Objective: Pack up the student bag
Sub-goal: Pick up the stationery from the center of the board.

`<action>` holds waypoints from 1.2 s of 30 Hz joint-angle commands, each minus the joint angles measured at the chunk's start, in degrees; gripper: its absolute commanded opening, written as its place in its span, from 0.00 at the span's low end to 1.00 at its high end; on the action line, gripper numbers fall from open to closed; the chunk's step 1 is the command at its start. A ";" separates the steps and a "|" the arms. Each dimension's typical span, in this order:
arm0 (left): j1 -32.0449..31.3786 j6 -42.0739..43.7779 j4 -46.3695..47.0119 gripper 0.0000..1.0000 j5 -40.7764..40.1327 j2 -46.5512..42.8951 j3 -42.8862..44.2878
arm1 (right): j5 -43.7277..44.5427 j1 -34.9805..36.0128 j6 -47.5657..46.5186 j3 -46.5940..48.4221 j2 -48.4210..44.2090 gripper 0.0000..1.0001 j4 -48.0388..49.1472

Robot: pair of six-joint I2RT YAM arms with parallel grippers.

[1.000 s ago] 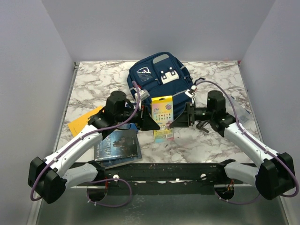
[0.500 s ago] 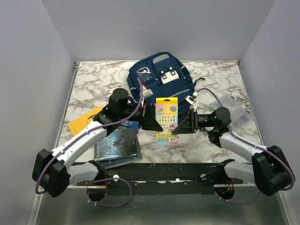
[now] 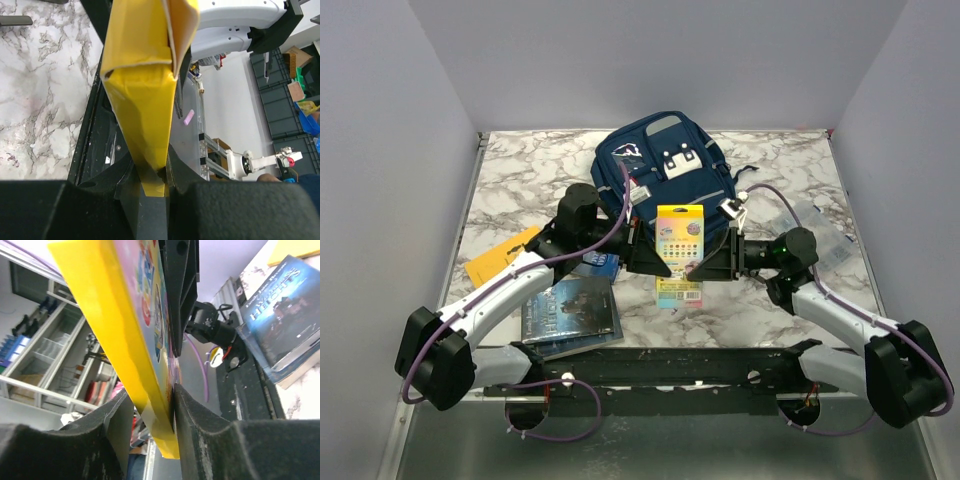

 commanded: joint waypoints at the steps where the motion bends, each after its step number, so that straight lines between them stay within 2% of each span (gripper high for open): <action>1: -0.37 -0.77 2.46 0.22 1.80 0.79 2.11 | 2.97 0.39 -12.91 4.37 -4.18 0.39 -19.81; 4: -0.46 -0.99 2.41 0.25 1.05 0.91 2.24 | 2.92 0.44 -13.04 4.79 -4.87 0.33 -20.80; 7: -0.39 -1.36 2.41 0.34 0.48 0.90 2.47 | 4.24 0.37 -12.80 4.63 -5.18 0.18 -22.02; 9: -0.21 -1.58 2.41 0.41 0.17 0.84 2.52 | 5.32 0.40 -11.97 4.45 -5.60 0.11 -22.34; 12: 1.50 -1.27 2.01 0.59 -0.76 0.15 1.19 | 7.32 0.41 -11.79 4.74 -6.36 0.12 -25.09; 15: 5.35 0.27 -0.87 0.78 -5.31 -1.72 -1.71 | 11.94 0.35 -15.47 6.28 -7.66 0.12 -36.24; 17: 7.36 4.54 -10.28 0.86 -14.74 -3.13 -1.33 | 18.17 0.25 -20.18 8.96 -8.15 0.13 -48.85; 19: 7.41 9.53 -21.15 0.89 -29.06 -4.07 1.09 | 25.92 0.18 -24.10 12.29 -8.17 0.14 -60.70; 21: 7.36 11.07 -26.30 0.90 -39.37 -4.45 2.33 | 33.50 -0.44 -26.22 14.33 -8.11 0.14 -69.37; 25: 4.64 13.18 -26.25 0.98 -50.92 -3.89 4.31 | 45.20 -2.55 -27.68 16.51 -8.01 0.15 -77.22; 29: -4.53 20.77 -25.06 0.98 -64.74 1.39 10.29 | 51.45 -5.92 -29.14 17.28 -7.59 0.18 -78.77; 31: -7.56 23.81 -24.20 0.98 -67.44 6.39 13.99 | 49.55 -9.82 -29.23 16.62 -7.22 0.18 -77.56; 34: -7.99 26.27 -25.64 0.95 -62.87 14.01 20.83 | 43.31 -17.11 -28.22 13.82 -7.43 0.18 -72.88; 36: -8.12 28.49 -25.82 0.91 -62.89 19.48 25.03 | 38.96 -20.58 -27.69 12.65 -7.10 0.18 -70.60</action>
